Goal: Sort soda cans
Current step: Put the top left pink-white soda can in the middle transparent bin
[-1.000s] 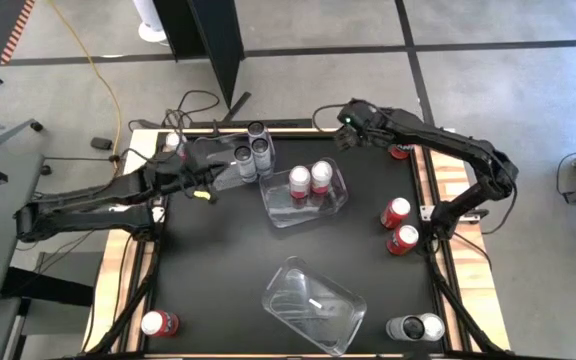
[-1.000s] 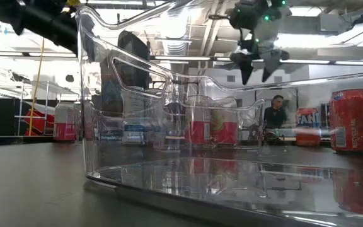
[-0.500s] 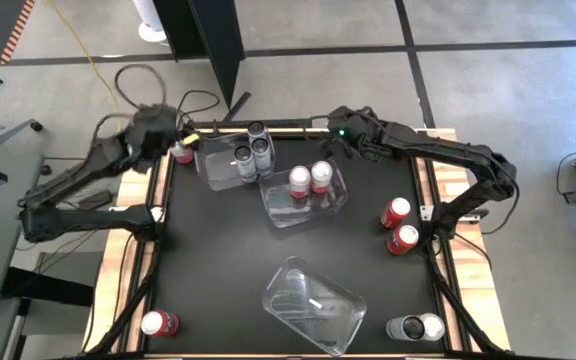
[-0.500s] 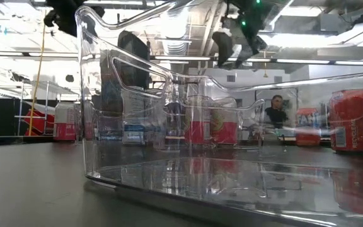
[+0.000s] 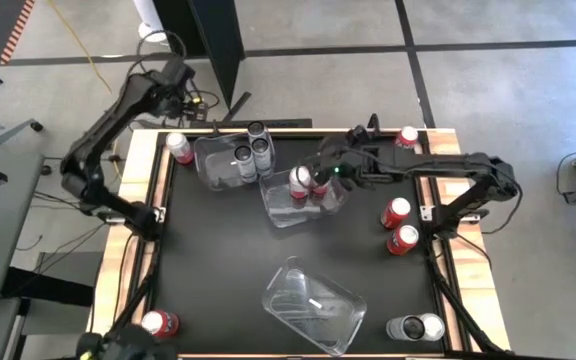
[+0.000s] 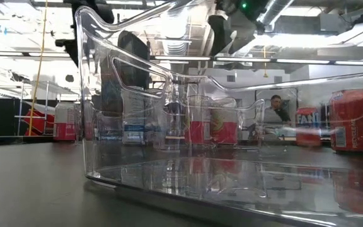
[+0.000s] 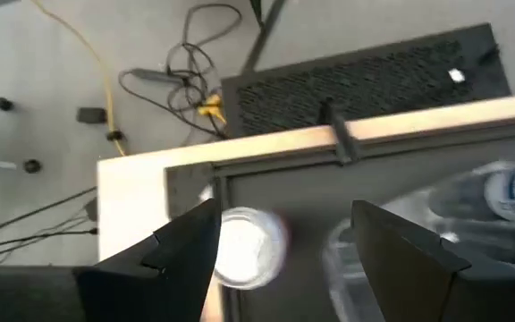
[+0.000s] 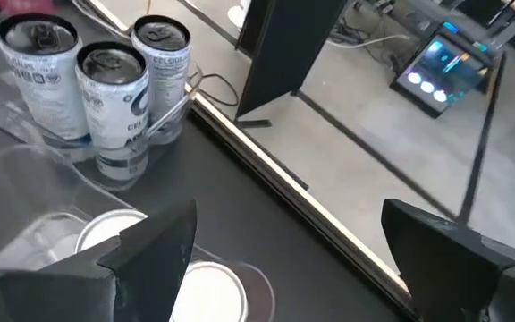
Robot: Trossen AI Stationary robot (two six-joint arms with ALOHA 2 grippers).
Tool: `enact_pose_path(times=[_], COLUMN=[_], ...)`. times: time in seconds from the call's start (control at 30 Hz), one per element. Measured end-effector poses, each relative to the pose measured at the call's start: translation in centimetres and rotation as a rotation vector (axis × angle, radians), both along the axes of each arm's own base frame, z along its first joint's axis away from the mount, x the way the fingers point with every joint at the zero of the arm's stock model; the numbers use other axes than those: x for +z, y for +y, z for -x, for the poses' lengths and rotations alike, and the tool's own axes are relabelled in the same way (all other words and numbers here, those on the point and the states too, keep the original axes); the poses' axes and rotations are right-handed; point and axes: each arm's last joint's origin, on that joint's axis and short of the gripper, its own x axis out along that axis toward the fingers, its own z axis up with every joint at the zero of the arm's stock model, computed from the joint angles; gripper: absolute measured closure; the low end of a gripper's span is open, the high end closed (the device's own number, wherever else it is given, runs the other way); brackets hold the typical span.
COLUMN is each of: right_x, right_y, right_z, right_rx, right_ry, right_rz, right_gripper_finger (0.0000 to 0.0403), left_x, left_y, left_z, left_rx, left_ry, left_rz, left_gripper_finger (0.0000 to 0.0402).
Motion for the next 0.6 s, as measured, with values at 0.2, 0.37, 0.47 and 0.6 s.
enact_pose_path(times=[0.2, 0.37, 0.47, 0.6], right_x=[-1.9, -5.3, -6.8, -7.1], right_y=[2.4, 4.1, 4.8, 5.4], right_z=[0.2, 0.9, 1.4, 1.6], right_rx=[-0.002, -0.056, -0.056, -0.07], right_ry=[0.052, 0.063, 0.08, 0.077], right_rz=[0.045, 0.065, 0.075, 0.094], right_gripper_finger=[0.0031, 0.0031, 0.0031, 0.0031], left_x=[-1.0, -2.4, -2.7, -3.1], left_y=[2.1, 3.3, 3.6, 3.8], left_z=[-0.5, -0.8, -0.4, -0.3], left_rx=[0.076, 0.105, 0.124, 0.129], left_ry=[0.086, 0.16, 0.184, 0.176], left_rz=[0.145, 0.206, 0.228, 0.248], left_gripper_finger=[0.015, 0.0124, 0.0103, 0.0083])
